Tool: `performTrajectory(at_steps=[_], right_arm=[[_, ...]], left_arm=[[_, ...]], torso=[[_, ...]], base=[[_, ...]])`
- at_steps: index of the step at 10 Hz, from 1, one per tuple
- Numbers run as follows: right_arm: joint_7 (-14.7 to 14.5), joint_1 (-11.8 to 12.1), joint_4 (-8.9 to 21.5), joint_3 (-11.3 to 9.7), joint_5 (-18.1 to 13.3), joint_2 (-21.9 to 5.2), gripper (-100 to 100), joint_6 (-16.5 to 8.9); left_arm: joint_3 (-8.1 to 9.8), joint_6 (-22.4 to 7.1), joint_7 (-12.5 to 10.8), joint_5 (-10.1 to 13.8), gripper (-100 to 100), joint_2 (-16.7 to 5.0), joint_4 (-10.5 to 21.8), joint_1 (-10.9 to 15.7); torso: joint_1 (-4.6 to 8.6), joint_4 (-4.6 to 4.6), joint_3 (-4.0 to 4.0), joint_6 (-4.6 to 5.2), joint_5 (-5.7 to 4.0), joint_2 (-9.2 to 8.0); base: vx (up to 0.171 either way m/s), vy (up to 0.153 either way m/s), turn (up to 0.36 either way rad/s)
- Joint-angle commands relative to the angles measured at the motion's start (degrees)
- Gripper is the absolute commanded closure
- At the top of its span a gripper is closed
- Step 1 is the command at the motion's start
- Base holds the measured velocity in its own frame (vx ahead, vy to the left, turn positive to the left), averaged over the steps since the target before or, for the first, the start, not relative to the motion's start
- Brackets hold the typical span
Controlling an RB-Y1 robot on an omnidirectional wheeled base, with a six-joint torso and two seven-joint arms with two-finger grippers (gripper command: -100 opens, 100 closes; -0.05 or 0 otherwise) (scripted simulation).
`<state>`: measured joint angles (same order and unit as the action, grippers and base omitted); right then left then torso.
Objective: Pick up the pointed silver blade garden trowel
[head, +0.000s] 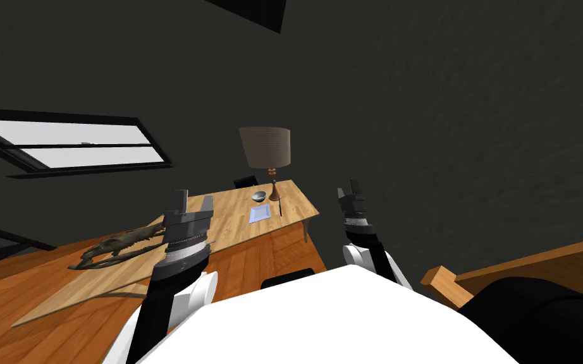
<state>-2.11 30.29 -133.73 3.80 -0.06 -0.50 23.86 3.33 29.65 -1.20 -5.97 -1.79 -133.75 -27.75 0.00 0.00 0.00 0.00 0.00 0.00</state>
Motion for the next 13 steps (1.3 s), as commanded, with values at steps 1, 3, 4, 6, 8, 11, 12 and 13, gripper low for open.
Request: performTrajectory(at_steps=[1,3,4,6,8,11,12,13], right_arm=[[0.0,0.0,0.0,0.0,0.0,0.0,0,0.0],[0.0,0.0,0.0,0.0,0.0,0.0,0,0.0],[0.0,0.0,0.0,0.0,0.0,0.0,0,0.0],[0.0,0.0,0.0,0.0,0.0,0.0,0,0.0],[0.0,0.0,0.0,0.0,0.0,0.0,0,0.0],[0.0,0.0,0.0,0.0,0.0,0.0,0,0.0],[0.0,0.0,0.0,0.0,0.0,0.0,0,0.0],[0.0,0.0,0.0,0.0,0.0,0.0,0,0.0]], left_arm=[[-1.20,0.8,1.2,0.7,-100,-1.4,2.5,0.5],[-2.44,1.7,2.6,1.4,-100,-2.8,5.4,1.2],[-3.17,2.3,3.5,1.8,-100,-3.6,7.0,1.6],[-4.82,3.6,5.5,2.8,-100,-5.4,10.6,2.7],[-5.73,4.4,6.7,3.4,-100,-6.3,13.5,3.3],[-6.68,5.2,7.9,4.1,-100,-7.4,16.8,4.0],[-7.68,6.1,9.3,4.7,-100,-8.5,19.3,4.8],[-7.68,6.1,9.3,4.7,-100,-8.5,19.7,4.8]], torso=[[0.00,0.00,0.00,0.00,0.00,0.00],[-0.17,-0.02,0.04,0.03,0.04,-0.08],[-0.21,-0.02,0.04,0.02,0.05,-0.08],[-0.26,-0.01,0.03,0.02,0.06,-0.05],[-0.23,0.00,-0.01,-0.01,0.06,0.01],[-0.17,0.00,-0.01,0.01,0.04,0.02],[-0.16,0.01,-0.02,-0.02,0.04,0.03],[-0.21,0.01,-0.02,0.01,0.05,0.03]], base=[[-0.020,0.025,-0.185],[-0.023,0.050,-0.207],[-0.021,0.058,-0.197],[-0.010,0.069,-0.220],[-0.003,0.050,-0.125],[-0.003,0.038,-0.132],[-0.002,0.051,-0.233],[-0.001,0.049,-0.088]])
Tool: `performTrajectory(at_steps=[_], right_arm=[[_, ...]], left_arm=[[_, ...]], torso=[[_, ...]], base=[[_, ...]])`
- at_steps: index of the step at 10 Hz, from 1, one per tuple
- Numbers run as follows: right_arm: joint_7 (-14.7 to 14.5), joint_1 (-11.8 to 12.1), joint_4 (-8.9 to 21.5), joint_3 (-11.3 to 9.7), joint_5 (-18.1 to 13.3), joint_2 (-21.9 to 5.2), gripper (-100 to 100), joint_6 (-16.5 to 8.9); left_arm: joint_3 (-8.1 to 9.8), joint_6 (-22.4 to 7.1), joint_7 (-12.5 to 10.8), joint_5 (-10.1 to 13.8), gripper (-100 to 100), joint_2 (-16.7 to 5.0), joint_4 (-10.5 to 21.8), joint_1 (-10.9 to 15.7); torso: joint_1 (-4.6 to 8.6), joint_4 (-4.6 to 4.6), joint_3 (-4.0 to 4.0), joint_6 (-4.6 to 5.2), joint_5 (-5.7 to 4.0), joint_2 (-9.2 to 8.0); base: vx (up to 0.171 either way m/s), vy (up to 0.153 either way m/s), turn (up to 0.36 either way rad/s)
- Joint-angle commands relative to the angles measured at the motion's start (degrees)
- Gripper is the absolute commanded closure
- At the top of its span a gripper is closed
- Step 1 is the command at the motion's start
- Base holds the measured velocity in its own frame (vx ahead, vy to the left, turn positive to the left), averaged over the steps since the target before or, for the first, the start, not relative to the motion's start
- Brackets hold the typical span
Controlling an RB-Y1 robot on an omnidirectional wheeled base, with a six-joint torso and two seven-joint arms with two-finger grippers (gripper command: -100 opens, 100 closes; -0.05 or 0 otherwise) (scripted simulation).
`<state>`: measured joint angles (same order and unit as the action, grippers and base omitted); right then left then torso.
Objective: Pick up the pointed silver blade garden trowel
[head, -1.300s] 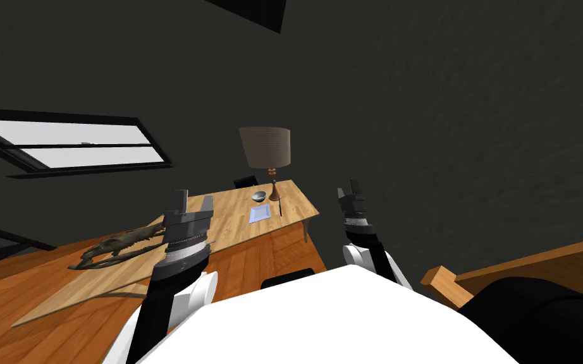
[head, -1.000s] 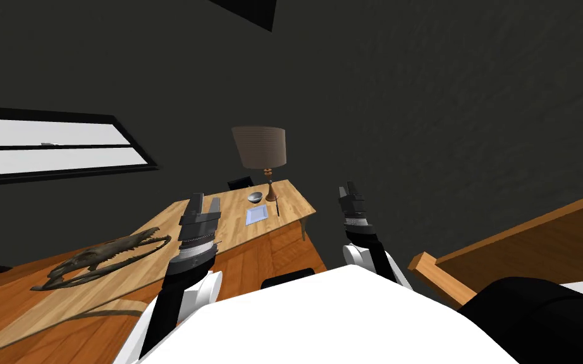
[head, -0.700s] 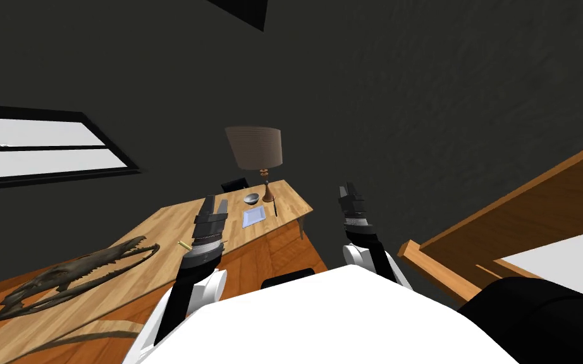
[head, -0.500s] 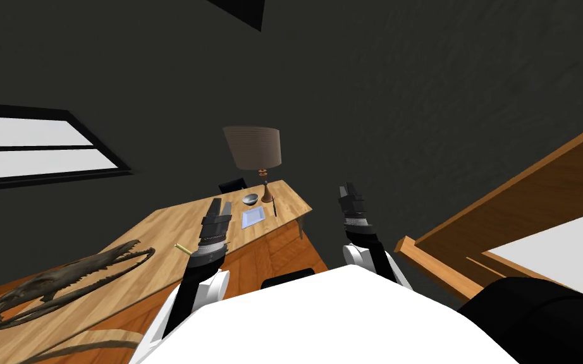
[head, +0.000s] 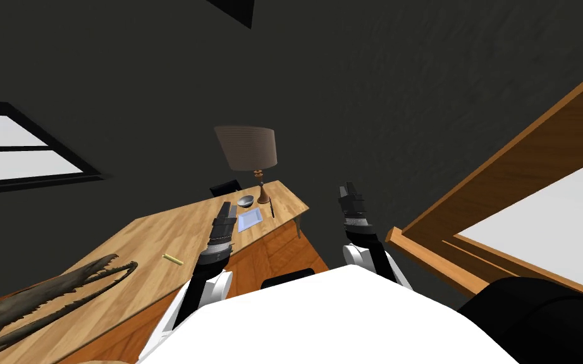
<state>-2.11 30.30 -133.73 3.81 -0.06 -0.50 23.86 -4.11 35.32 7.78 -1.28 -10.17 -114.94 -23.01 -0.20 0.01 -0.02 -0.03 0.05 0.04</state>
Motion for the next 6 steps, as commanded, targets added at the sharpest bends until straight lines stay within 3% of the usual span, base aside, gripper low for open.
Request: performTrajectory(at_steps=[1,6], right_arm=[[0.0,0.0,0.0,0.0,0.0,0.0,0,0.0],[0.0,0.0,0.0,0.0,0.0,0.0,0,0.0]], left_arm=[[-1.26,1.4,1.8,0.7,-100,-1.2,2.9,0.9],[-3.42,3.5,4.9,2.2,-100,-3.5,10.8,2.8]], torso=[[0.00,0.00,0.00,0.00,0.00,0.00],[-0.01,0.00,-0.01,0.03,0.00,0.02]], base=[[0.005,0.054,-0.176],[-0.001,0.048,-0.163]])
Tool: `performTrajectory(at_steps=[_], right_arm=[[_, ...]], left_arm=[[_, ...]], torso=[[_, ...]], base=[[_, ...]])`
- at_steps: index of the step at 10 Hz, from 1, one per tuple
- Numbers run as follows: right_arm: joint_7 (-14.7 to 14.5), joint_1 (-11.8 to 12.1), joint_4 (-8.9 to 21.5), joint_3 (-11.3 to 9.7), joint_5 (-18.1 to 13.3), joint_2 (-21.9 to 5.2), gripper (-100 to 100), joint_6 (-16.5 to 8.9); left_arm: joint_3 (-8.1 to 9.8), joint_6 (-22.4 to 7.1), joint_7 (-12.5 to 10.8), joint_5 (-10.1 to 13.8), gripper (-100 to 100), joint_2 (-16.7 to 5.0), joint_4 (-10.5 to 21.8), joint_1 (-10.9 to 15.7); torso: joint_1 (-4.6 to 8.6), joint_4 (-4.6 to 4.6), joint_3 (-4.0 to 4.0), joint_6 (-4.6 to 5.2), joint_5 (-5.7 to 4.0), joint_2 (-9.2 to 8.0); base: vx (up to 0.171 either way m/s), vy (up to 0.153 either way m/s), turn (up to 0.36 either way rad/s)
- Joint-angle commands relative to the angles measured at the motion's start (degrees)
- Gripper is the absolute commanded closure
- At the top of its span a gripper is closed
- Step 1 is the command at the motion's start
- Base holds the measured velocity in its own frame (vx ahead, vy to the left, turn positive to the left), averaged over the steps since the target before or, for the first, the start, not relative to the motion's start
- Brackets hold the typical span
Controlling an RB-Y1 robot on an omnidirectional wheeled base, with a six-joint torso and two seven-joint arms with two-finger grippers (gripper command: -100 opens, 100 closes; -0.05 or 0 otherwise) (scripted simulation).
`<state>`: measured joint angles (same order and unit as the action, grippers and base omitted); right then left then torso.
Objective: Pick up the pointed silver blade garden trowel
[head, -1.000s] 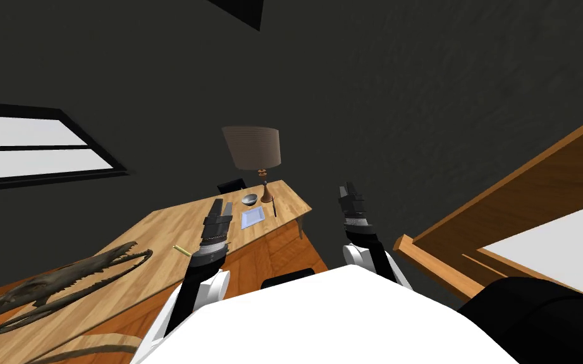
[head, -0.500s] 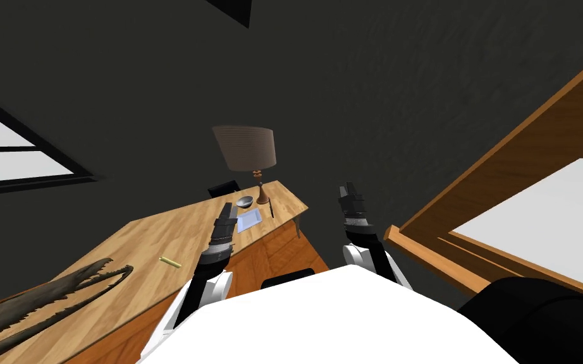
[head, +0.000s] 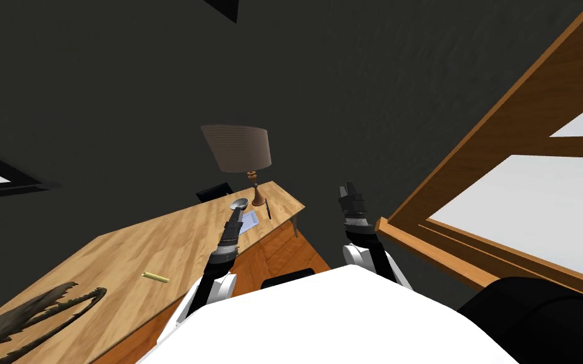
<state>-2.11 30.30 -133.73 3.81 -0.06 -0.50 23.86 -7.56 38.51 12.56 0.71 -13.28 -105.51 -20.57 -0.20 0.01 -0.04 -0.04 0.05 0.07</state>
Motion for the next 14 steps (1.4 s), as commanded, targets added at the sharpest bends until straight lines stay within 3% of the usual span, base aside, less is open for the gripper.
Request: performTrajectory(at_steps=[1,2,3,5,8,9,10,11,14], right_arm=[[0.0,0.0,0.0,0.0,0.0,0.0,0,0.0],[0.0,0.0,0.0,0.0,0.0,0.0,0,0.0],[0.0,0.0,0.0,0.0,0.0,0.0,0,0.0],[0.0,0.0,0.0,0.0,0.0,0.0,0,0.0],[0.0,0.0,0.0,0.0,0.0,0.0,0,0.0],[0.0,0.0,0.0,0.0,0.0,0.0,0,0.0],[0.0,0.0,0.0,0.0,0.0,0.0,0,0.0],[0.0,0.0,0.0,0.0,0.0,0.0,0,0.0],[0.0,0.0,0.0,0.0,0.0,0.0,0,0.0]], left_arm=[[-1.08,1.4,1.7,1.0,-100,-1.5,2.9,1.4],[-1.08,1.4,1.7,1.0,-100,-1.5,4.5,1.4],[-2.21,2.6,3.4,1.8,-100,-2.6,6.5,2.5],[-2.21,2.6,3.4,1.8,-100,-2.6,8.6,2.5],[-4.51,5.0,7.0,3.3,-100,-4.9,14.5,4.9],[-4.51,5.0,7.0,3.3,-100,-4.9,16.0,4.9],[-5.67,6.2,8.8,4.1,-100,-6.1,17.9,6.2],[-5.67,6.2,8.8,4.1,-100,-6.1,19.4,6.2],[-7.98,8.8,12.4,5.7,-100,-8.4,26.6,8.7]], torso=[[0.00,0.00,0.00,0.00,0.00,0.00],[-0.03,0.00,0.01,0.04,0.00,-0.02],[-0.02,0.00,0.00,-0.01,0.01,-0.01],[-0.01,0.00,0.00,-0.01,0.00,-0.01],[0.04,0.00,0.00,0.00,-0.01,0.00],[-0.01,0.00,-0.01,0.04,0.00,0.02],[-0.01,0.01,-0.01,-0.02,0.01,0.02],[-0.01,0.00,-0.01,0.02,0.00,0.01],[0.01,0.00,0.00,-0.03,0.00,0.00]], base=[[-0.005,0.054,-0.248],[-0.003,0.053,-0.122],[-0.001,0.047,-0.251],[-0.006,0.036,-0.055],[-0.002,0.041,-0.227],[-0.002,0.053,-0.149],[-0.004,0.047,-0.232],[-0.006,0.043,-0.165],[-0.010,0.047,-0.231]])
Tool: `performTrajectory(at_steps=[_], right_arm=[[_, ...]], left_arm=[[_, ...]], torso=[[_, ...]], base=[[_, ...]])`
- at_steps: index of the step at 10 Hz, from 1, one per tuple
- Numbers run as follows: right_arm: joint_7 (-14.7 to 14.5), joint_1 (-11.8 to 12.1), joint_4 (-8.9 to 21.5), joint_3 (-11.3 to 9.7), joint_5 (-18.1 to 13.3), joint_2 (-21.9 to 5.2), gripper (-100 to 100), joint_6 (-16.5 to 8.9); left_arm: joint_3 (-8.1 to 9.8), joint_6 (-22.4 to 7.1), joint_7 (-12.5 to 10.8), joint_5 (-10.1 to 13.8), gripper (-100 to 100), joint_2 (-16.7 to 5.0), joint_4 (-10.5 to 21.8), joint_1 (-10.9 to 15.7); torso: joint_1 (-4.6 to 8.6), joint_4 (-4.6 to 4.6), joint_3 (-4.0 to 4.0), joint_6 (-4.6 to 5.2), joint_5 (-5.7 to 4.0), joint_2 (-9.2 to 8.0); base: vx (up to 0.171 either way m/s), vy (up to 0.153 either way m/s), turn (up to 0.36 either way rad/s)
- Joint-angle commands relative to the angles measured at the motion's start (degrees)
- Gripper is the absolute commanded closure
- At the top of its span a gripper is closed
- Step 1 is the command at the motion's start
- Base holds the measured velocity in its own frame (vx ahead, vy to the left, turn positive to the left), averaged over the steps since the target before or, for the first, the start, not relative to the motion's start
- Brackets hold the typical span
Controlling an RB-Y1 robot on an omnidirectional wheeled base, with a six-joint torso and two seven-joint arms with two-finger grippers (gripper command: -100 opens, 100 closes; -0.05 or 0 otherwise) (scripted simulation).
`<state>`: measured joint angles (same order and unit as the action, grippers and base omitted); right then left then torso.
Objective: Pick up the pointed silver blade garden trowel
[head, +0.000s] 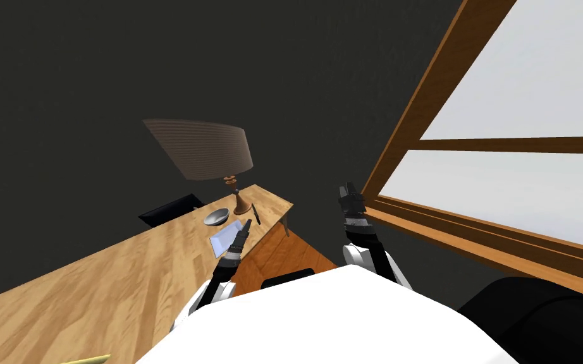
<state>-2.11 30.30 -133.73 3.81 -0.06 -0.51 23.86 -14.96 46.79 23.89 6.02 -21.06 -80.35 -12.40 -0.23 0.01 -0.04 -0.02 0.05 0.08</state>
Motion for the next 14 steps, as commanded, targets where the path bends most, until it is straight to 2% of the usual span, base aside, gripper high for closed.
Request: performTrajectory(at_steps=[1,2,3,4,5,6,7,8,9,10,11,12,13,14], right_arm=[[0.0,0.0,0.0,0.0,0.0,0.0,0,0.0],[0.0,0.0,0.0,0.0,0.0,0.0,0,0.0],[0.0,0.0,0.0,0.0,0.0,0.0,0,0.0],[0.0,0.0,0.0,0.0,0.0,0.0,0,0.0],[0.0,0.0,0.0,0.0,0.0,0.0,0,0.0],[0.0,0.0,0.0,0.0,0.0,0.0,0,0.0],[0.0,0.0,0.0,0.0,0.0,0.0,0,0.0],[0.0,0.0,0.0,0.0,0.0,0.0,0,0.0],[0.0,0.0,0.0,0.0,0.0,0.0,0,0.0],[0.0,0.0,0.0,0.0,0.0,0.0,0,0.0],[0.0,0.0,0.0,0.0,0.0,0.0,0,0.0],[0.0,0.0,0.0,0.0,0.0,0.0,0,0.0],[0.0,0.0,0.0,0.0,0.0,0.0,0,0.0],[0.0,0.0,0.0,0.0,0.0,0.0,0,0.0]], left_arm=[[-0.58,0.5,1.1,0.4,-100,-0.6,2.6,0.6],[-1.71,1.8,2.9,1.2,-100,-1.7,4.8,1.9],[-1.71,1.8,2.9,1.2,-100,-1.7,6.5,1.9],[-2.81,3.1,4.7,2.0,-100,-2.8,8.2,3.2],[-2.81,3.1,4.7,2.0,-100,-2.8,9.9,3.2],[-2.81,3.1,4.7,2.0,-100,-2.8,10.3,3.2],[-3.88,4.4,6.4,2.7,-100,-3.9,12.6,4.5],[-3.88,4.4,6.4,2.7,-100,-3.9,14.0,4.5],[-4.92,5.7,8.1,3.4,-100,-4.9,16.6,5.8],[-4.92,5.7,8.1,3.4,-100,-4.9,17.7,5.8],[-5.91,6.9,9.8,4.1,-100,-5.9,19.8,7.0],[-5.91,6.9,9.8,4.1,-100,-5.9,21.3,7.0],[-6.85,8.1,11.4,4.8,-100,-6.9,23.7,8.2],[-6.85,8.1,11.4,4.8,-100,-6.9,24.7,8.2]], torso=[[0.00,0.00,0.00,0.00,0.00,0.00],[0.01,0.00,0.00,-0.05,0.00,0.00],[0.05,0.00,-0.01,0.00,-0.01,0.01],[0.07,0.01,-0.01,-0.06,-0.01,0.02],[0.05,0.00,-0.02,-0.01,-0.01,0.04],[0.05,0.01,-0.02,-0.06,-0.01,0.03],[0.12,0.01,-0.02,-0.07,-0.02,0.04],[0.11,0.01,-0.03,-0.02,-0.02,0.06],[0.09,0.01,-0.03,-0.05,-0.02,0.04],[0.04,0.00,-0.02,-0.01,-0.01,0.04],[0.04,0.01,-0.02,-0.08,0.00,0.04],[0.05,0.01,-0.03,-0.02,-0.01,0.05],[0.05,0.01,-0.03,-0.08,-0.01,0.06],[0.04,0.01,-0.02,-0.04,-0.01,0.04]], base=[[-0.007,0.052,-0.165],[-0.007,0.038,-0.264],[-0.006,0.036,-0.123],[-0.003,0.041,-0.251],[-0.005,0.041,-0.161],[-0.003,0.019,0.015],[0.000,0.024,-0.188],[-0.004,0.034,-0.187],[-0.005,0.044,-0.326],[-0.004,0.046,-0.123],[-0.003,0.039,-0.251],[-0.004,0.042,-0.119],[-0.010,0.043,-0.230],[-0.010,0.042,-0.121]])
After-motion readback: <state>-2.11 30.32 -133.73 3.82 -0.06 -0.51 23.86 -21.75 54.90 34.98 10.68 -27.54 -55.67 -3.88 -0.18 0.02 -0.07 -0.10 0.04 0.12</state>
